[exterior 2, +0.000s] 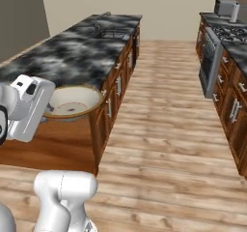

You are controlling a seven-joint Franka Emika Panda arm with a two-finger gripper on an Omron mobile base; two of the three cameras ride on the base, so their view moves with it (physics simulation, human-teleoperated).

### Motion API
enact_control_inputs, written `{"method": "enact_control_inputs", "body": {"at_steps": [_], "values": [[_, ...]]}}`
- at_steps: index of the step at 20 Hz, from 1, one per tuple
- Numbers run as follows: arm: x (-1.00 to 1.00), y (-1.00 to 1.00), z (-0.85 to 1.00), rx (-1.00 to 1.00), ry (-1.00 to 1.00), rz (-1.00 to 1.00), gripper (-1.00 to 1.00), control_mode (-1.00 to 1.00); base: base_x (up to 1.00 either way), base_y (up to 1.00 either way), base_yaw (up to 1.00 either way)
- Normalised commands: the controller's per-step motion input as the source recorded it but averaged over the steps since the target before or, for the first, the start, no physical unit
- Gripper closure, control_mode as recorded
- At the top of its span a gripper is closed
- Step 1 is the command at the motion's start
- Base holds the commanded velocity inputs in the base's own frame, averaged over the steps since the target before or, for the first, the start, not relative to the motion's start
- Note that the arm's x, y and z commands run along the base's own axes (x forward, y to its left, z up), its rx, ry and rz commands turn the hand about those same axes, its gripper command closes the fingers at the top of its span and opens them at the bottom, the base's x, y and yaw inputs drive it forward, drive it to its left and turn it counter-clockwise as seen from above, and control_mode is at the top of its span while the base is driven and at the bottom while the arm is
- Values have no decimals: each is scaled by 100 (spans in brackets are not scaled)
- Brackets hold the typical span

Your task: Pick up the bowls from the cabinet and place each bowl in front of a stool on the dining counter.

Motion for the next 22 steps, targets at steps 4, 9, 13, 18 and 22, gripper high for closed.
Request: {"method": "enact_control_inputs", "body": {"at_steps": [4,9,13,18,22], "values": [[0,0,0,0,0,0,100,100,-2,100,7],[0,0,0,0,0,0,100,100,2,100,2],[0,0,0,0,0,0,100,100,19,100,0],[0,0,0,0,0,0,100,100,25,100,0],[0,0,0,0,0,0,100,100,27,100,0]]}}
